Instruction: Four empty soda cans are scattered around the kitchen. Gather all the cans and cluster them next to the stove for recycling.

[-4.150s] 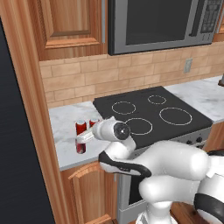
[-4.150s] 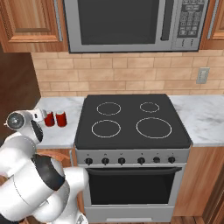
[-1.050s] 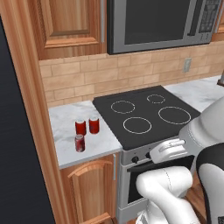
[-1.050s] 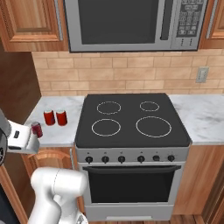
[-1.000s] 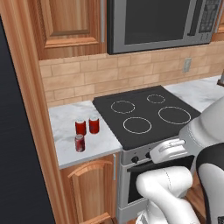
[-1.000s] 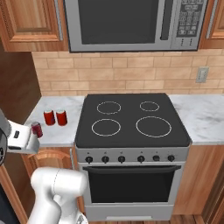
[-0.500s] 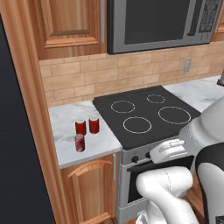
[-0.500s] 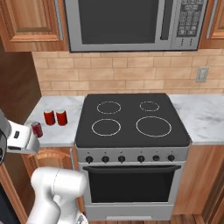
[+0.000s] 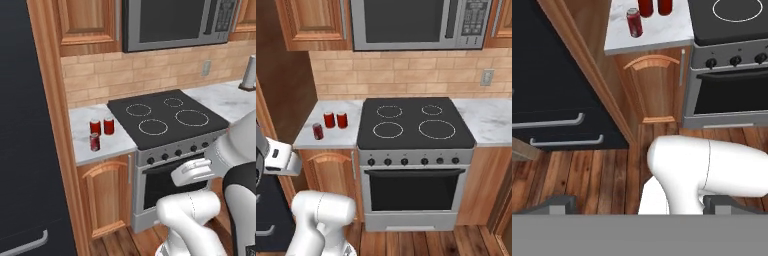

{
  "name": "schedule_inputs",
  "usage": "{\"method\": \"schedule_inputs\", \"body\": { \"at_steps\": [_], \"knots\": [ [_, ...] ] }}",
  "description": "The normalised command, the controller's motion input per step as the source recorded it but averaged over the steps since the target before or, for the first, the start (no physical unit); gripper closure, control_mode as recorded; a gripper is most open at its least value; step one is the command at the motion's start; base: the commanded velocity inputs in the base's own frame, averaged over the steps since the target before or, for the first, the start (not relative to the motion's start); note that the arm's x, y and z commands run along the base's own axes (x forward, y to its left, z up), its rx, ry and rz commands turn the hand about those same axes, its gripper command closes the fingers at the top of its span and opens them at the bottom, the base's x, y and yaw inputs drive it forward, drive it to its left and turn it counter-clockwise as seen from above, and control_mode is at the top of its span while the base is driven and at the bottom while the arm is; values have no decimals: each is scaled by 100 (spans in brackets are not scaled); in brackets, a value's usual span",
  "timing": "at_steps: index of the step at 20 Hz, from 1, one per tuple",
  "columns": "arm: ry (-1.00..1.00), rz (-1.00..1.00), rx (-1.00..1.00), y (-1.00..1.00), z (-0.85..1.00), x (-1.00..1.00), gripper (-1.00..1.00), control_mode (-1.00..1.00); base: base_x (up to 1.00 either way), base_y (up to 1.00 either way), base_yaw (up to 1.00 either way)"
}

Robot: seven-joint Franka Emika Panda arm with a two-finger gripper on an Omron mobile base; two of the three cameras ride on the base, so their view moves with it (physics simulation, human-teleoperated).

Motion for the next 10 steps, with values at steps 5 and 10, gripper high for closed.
{"method": "schedule_inputs", "body": {
  "at_steps": [5,10],
  "knots": [
    [0,0,0,0,0,0,-100,100,-45,35,0],
    [0,0,0,0,0,0,-100,100,-32,64,0]
  ]
}}
